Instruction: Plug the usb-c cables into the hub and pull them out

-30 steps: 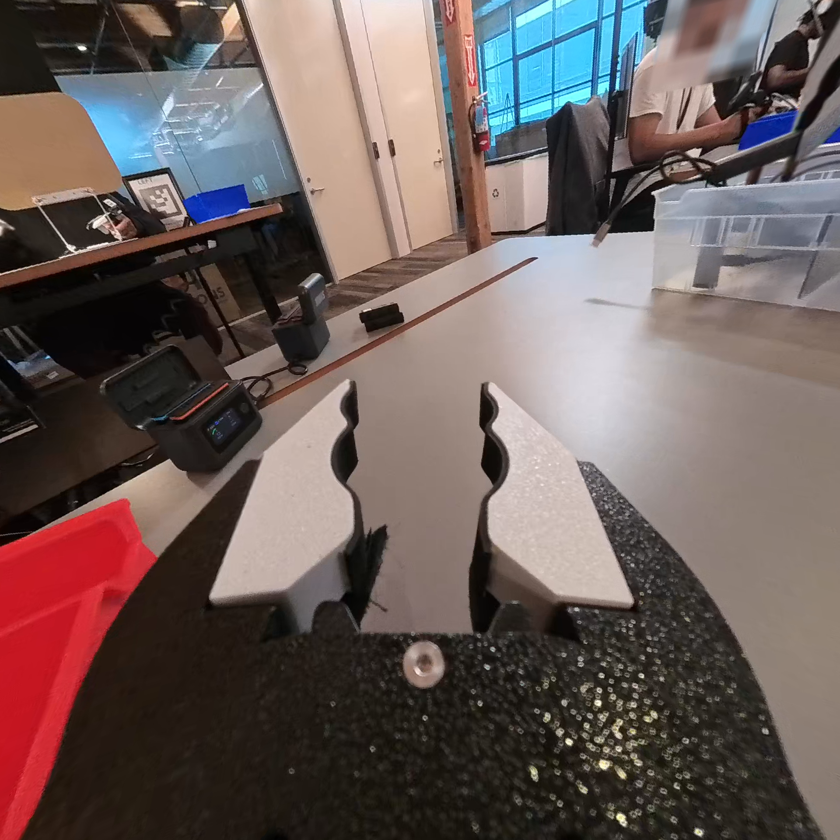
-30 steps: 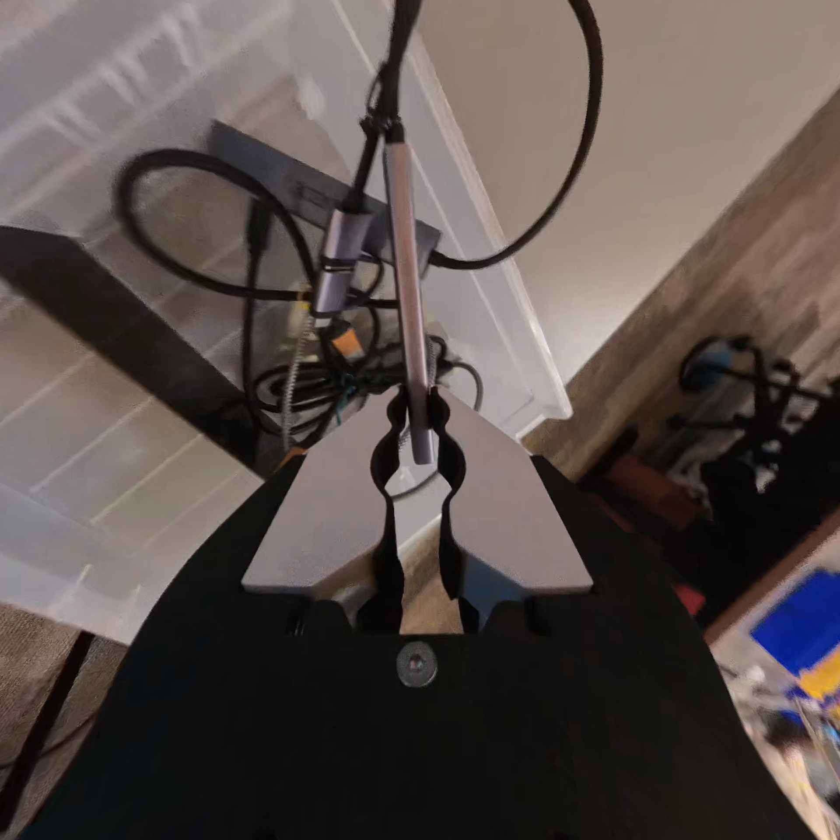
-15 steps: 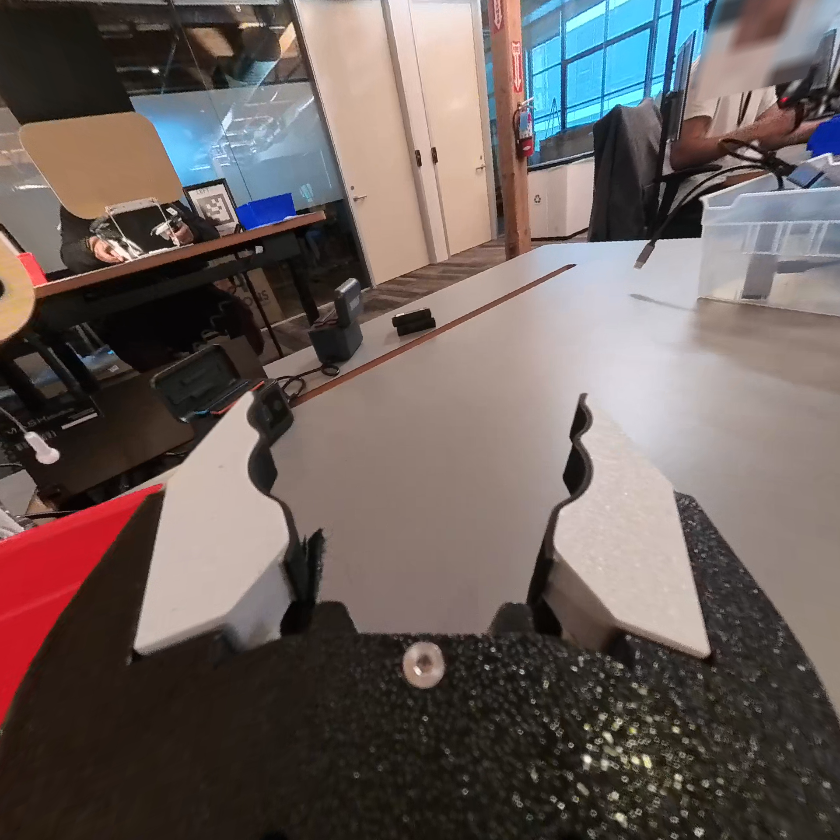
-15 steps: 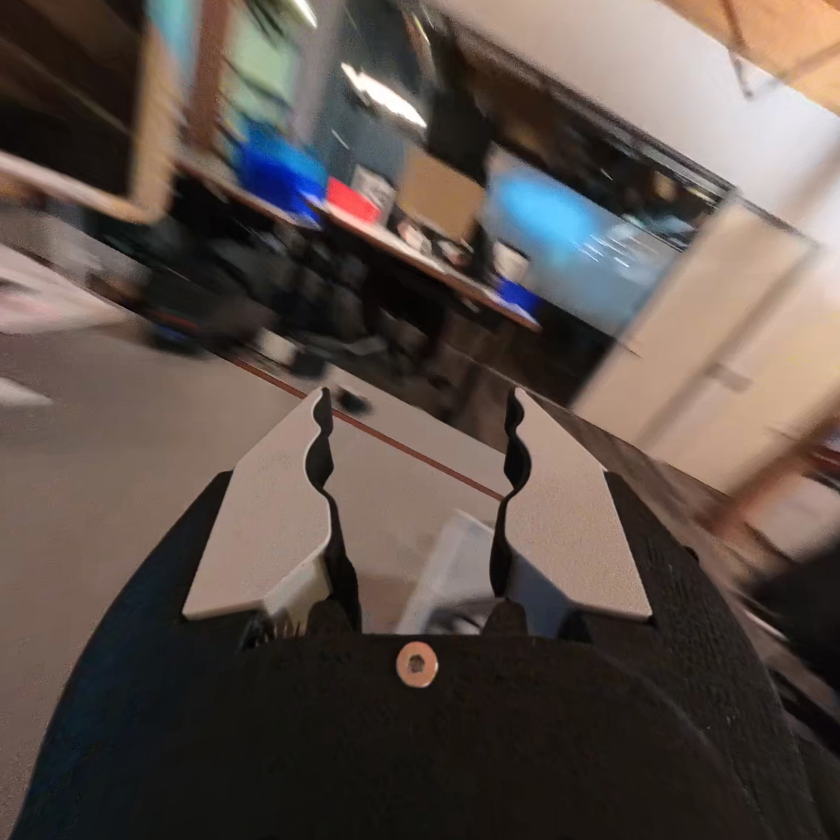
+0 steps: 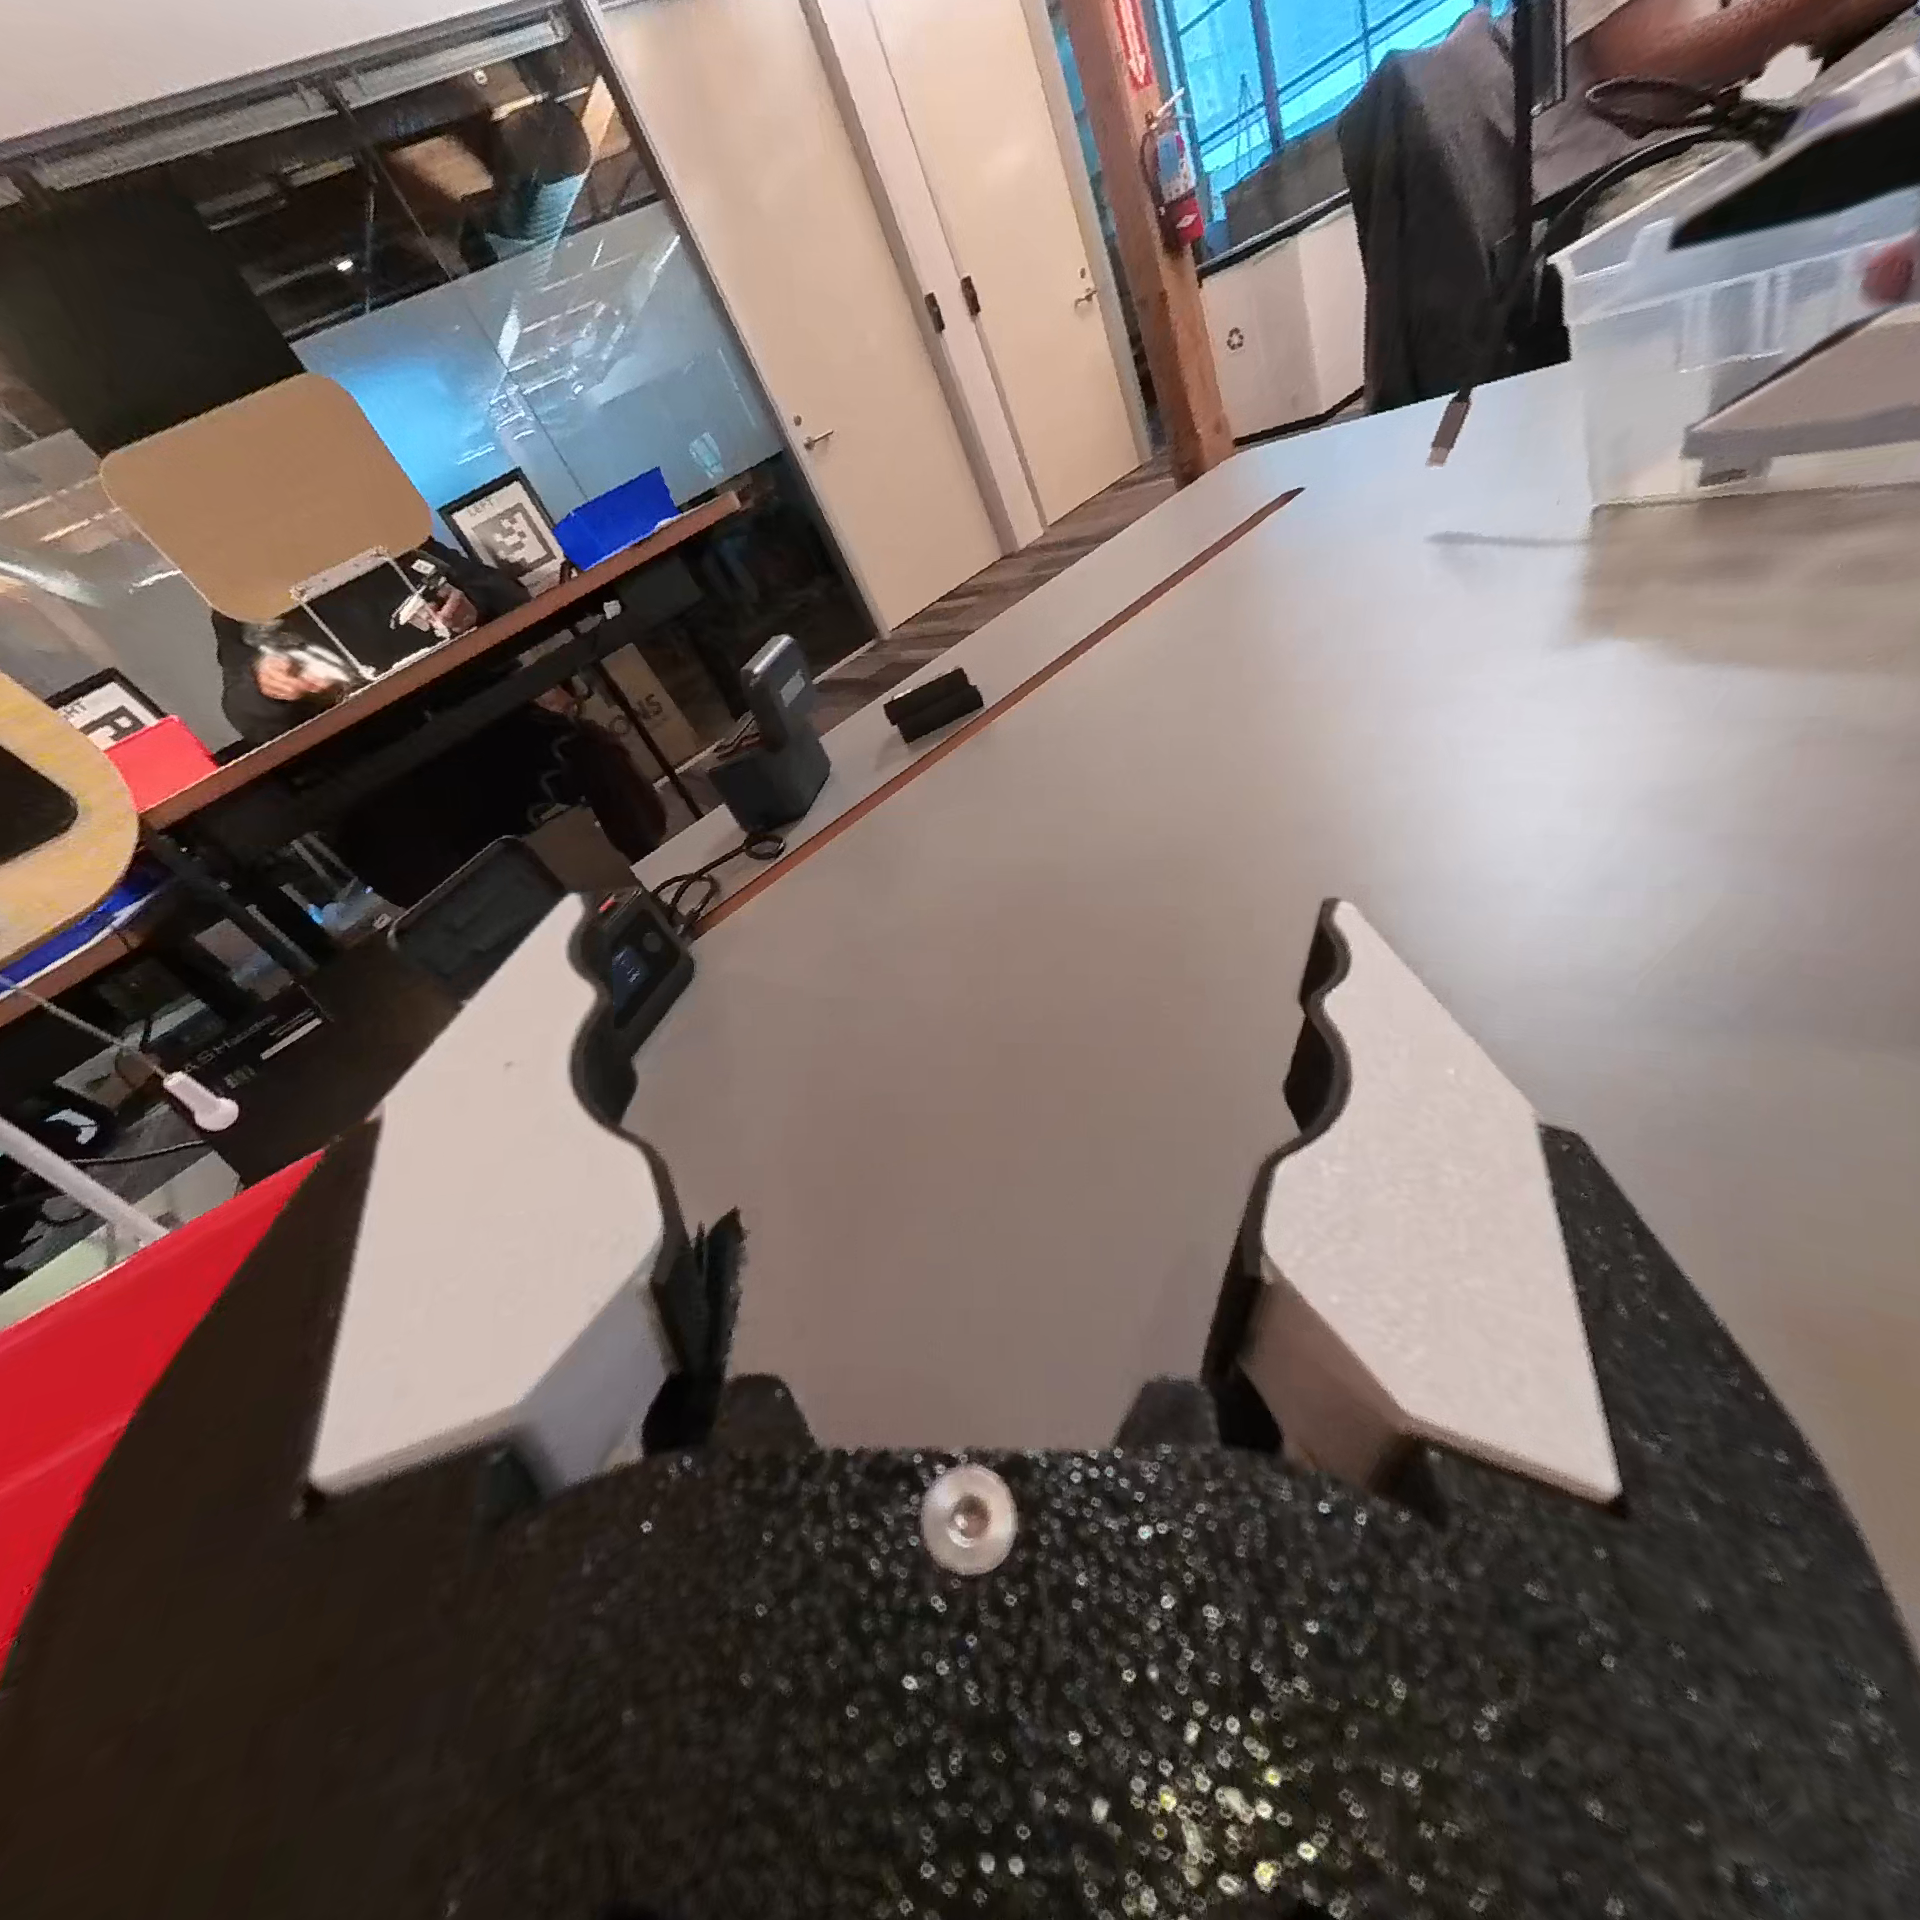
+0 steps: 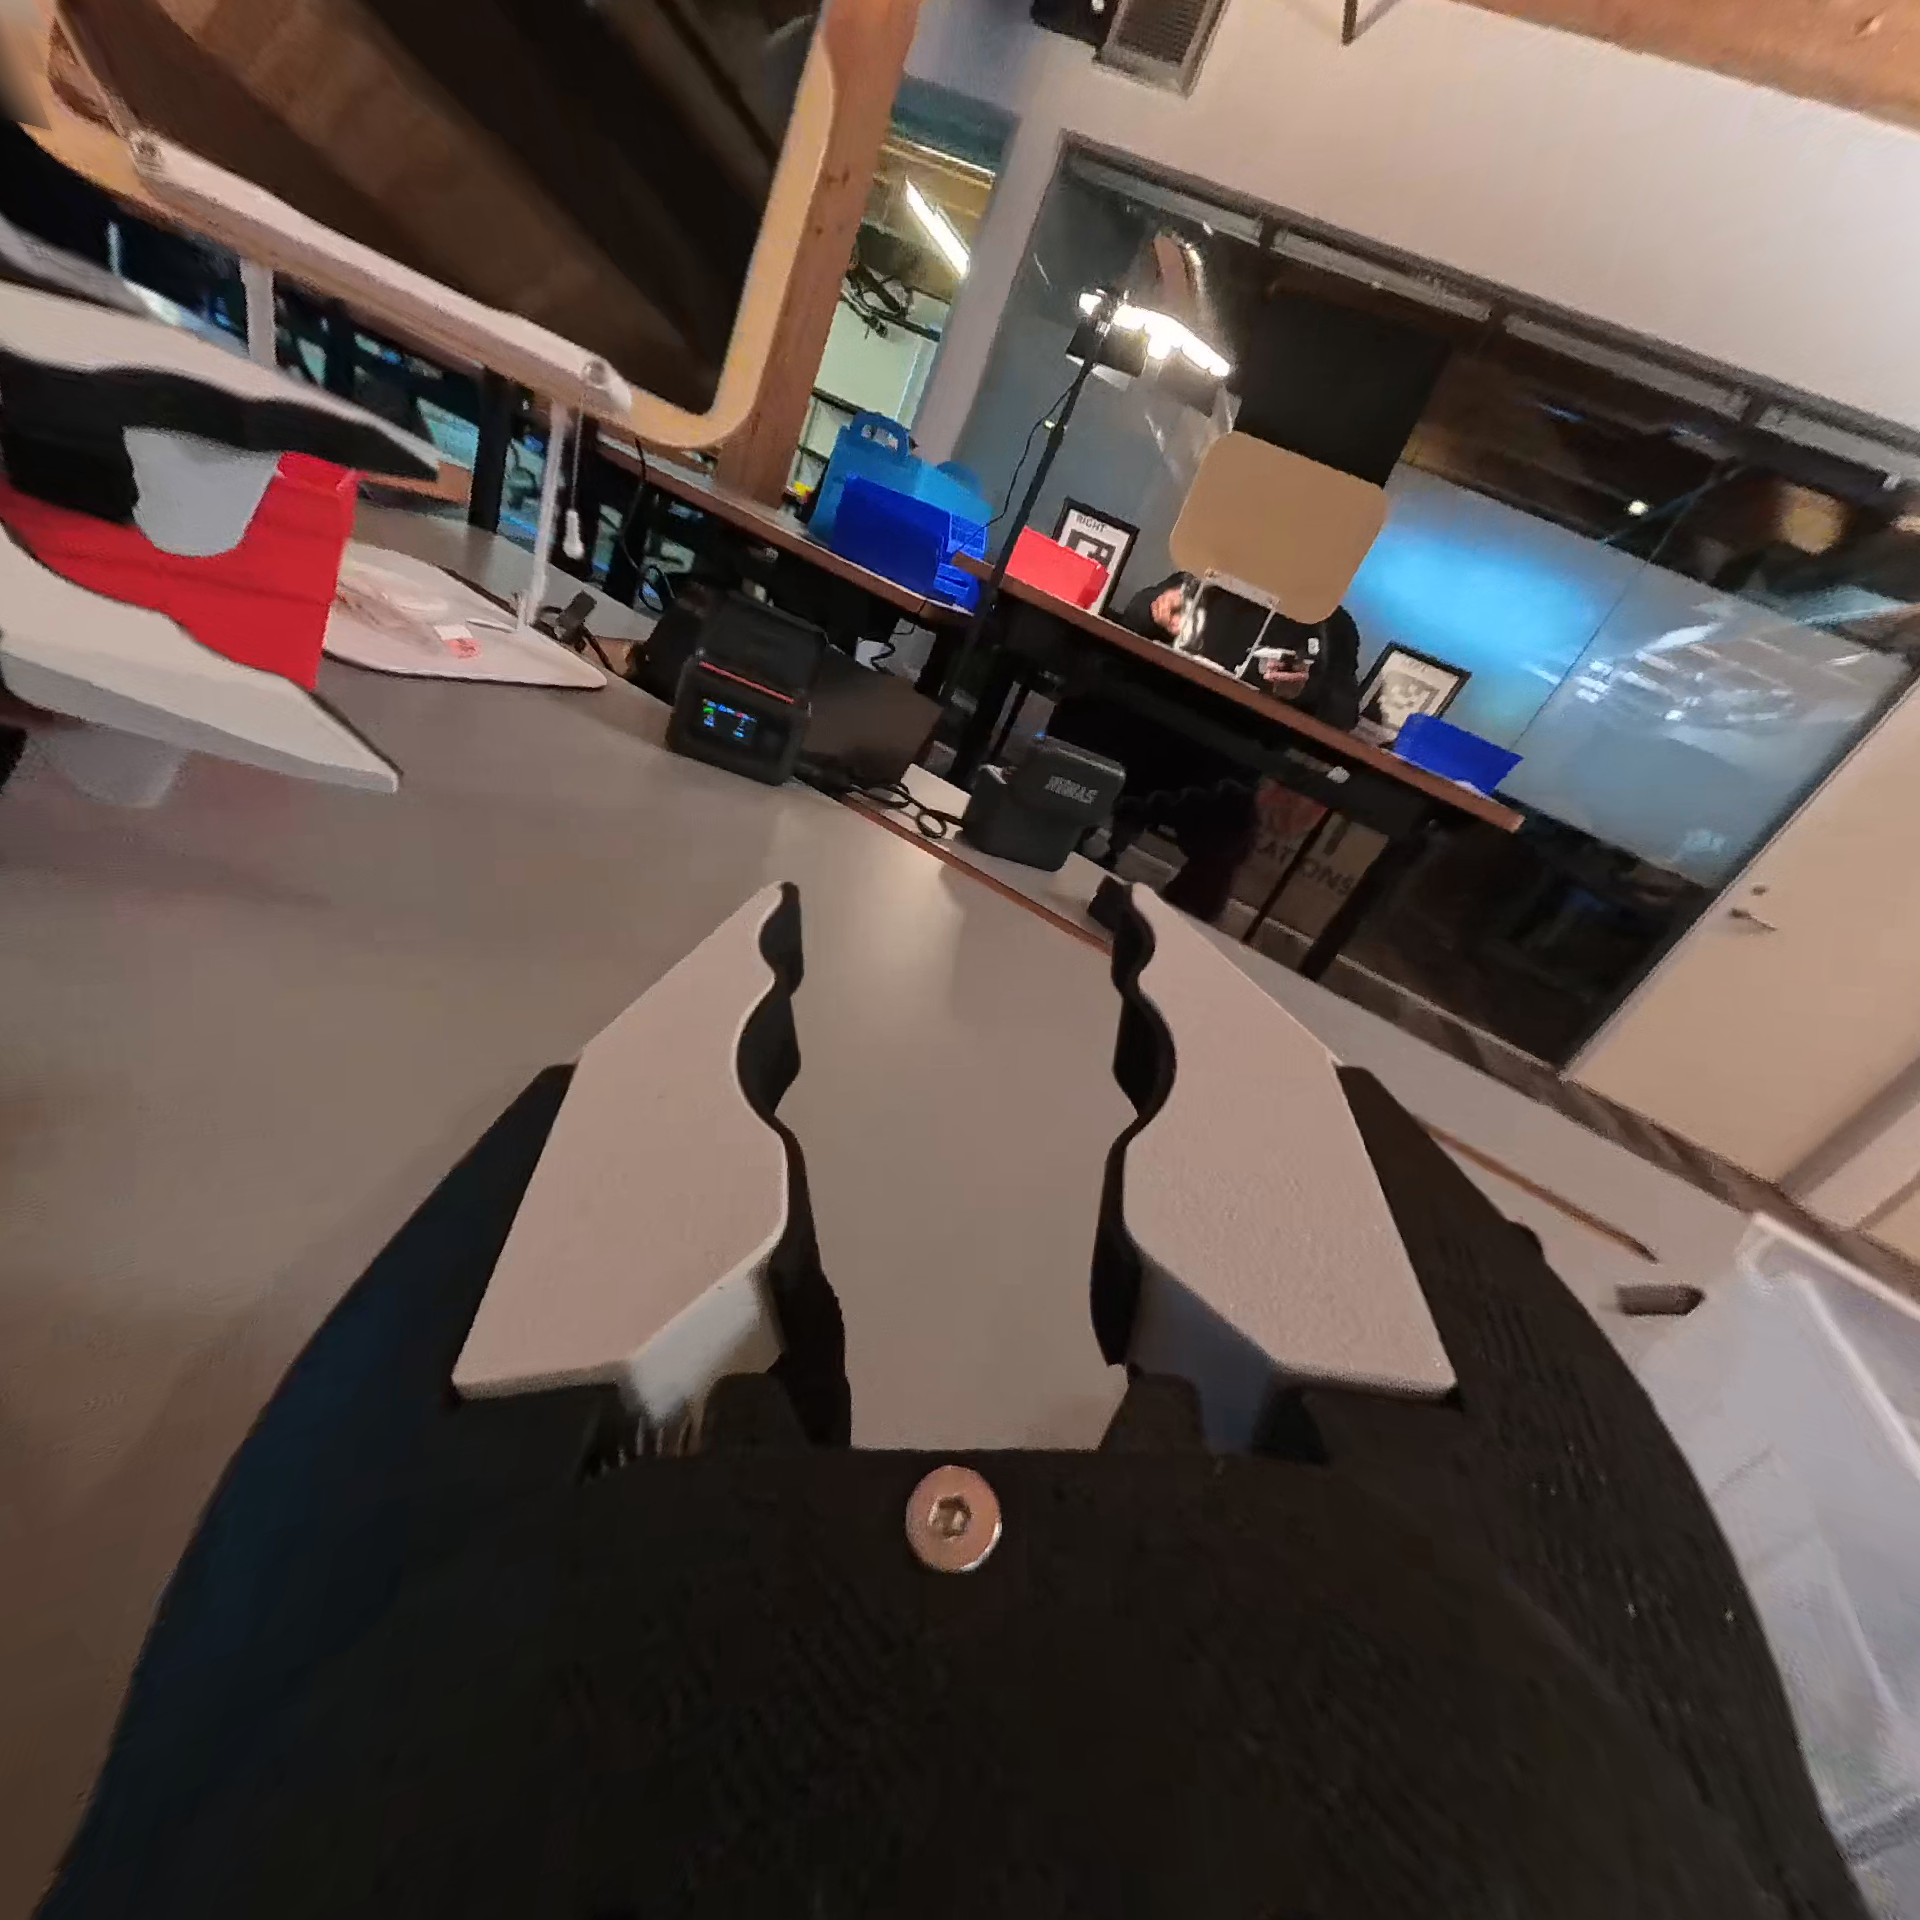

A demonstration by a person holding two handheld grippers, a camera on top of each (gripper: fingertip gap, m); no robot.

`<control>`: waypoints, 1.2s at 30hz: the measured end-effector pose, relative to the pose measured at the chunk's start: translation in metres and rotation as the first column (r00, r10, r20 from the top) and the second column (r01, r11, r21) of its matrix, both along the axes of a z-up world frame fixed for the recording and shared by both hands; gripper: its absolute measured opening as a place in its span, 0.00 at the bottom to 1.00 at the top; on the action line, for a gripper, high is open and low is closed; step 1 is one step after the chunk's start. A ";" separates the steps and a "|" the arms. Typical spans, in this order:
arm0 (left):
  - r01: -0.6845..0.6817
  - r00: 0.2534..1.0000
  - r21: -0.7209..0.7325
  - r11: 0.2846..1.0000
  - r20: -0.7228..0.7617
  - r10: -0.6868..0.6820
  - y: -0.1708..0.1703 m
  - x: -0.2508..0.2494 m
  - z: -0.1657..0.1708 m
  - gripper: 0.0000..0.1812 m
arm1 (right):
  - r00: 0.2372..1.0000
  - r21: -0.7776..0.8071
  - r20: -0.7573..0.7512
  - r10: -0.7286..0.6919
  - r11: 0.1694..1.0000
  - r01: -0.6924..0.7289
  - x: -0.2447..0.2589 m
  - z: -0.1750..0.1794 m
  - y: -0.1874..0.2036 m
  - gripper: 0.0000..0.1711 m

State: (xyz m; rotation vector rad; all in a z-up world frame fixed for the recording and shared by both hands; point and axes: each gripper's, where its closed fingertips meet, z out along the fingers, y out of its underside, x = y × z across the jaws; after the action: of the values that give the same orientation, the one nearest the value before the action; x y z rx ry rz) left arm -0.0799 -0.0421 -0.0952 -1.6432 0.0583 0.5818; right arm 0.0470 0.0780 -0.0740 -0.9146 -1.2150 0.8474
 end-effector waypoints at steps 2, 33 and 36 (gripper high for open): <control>0.028 1.000 0.003 1.000 0.011 -0.028 0.002 0.005 0.000 0.70 | 0.999 -0.058 -0.033 0.011 0.998 -0.013 0.003 0.006 0.004 0.35; 0.355 0.911 0.038 0.934 0.209 -0.355 0.020 0.074 0.011 0.70 | 0.995 -0.050 -0.031 0.095 0.994 -0.097 0.005 0.011 -0.010 0.30; 0.346 0.902 0.011 0.938 0.272 -0.336 0.013 0.085 0.034 0.69 | 0.996 -0.029 -0.033 0.087 0.996 -0.088 0.006 0.012 -0.011 0.29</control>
State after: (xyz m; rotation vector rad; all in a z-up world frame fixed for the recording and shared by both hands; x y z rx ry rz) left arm 0.0051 -0.0288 -0.0613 -1.6859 0.1546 0.0856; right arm 0.0534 0.0673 -0.0618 -0.8743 -1.2250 0.9487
